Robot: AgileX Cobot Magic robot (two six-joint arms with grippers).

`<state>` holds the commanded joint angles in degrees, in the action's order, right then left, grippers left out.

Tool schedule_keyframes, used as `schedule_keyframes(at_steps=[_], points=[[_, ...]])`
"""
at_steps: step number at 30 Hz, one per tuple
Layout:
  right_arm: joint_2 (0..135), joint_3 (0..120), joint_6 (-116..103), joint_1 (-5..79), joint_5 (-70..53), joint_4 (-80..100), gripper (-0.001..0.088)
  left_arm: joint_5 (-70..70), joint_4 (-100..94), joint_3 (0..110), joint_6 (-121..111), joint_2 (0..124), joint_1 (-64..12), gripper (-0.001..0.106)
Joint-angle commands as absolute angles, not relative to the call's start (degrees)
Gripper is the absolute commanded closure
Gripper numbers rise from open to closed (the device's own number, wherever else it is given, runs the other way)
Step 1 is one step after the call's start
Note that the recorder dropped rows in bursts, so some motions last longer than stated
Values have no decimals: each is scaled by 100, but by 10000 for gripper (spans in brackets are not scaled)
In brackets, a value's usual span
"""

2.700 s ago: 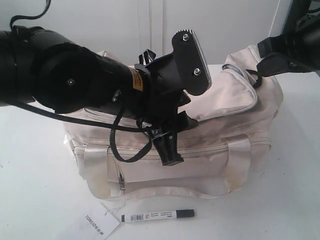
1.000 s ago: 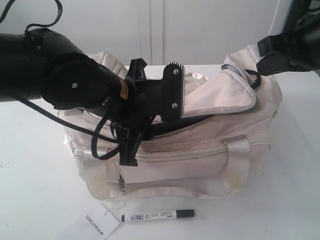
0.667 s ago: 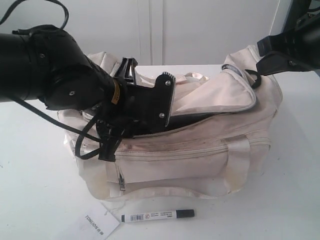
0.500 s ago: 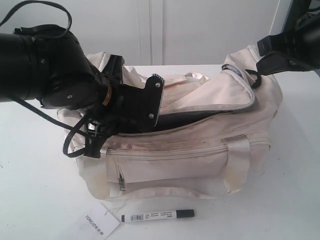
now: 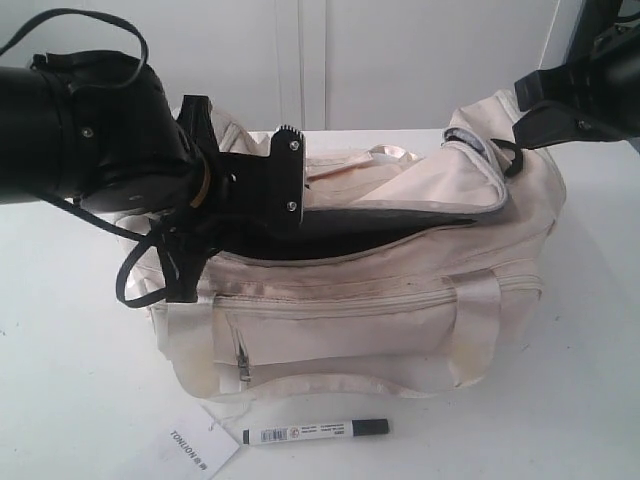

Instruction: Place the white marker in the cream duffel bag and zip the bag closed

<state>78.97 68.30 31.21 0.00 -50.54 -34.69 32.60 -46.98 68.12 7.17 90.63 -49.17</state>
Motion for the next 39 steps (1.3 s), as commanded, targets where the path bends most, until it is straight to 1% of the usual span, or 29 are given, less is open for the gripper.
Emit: schedule_keyframes(at_steps=[7,14,19,22,29,35,39], points=[[7897,6830,3235,0,-5053,-3469,868,3074,-4431,6951,214,9063,-4868,1053],[7897,6830,3293,0,-5053,-3481,868,2932,-2891,7487,601,9063,-4441,1053],[7897,6787,3322,0,-5044,-3506,868,2885,-1791,7605,1117,9063,-4218,1053],[7897,6779,3332,0,-5032,-3519,868,2847,-1520,7605,1183,9063,-4129,1053],[7897,6779,4125,0,-5270,-4111,868,2789,-1007,7619,1180,9063,-3933,1053],[7897,6779,4860,0,-5587,-4614,868,2808,246,7853,1704,9063,-3540,1053],[7897,6779,5474,0,-5911,-5018,868,2808,1041,7967,2232,9063,-3407,1053]])
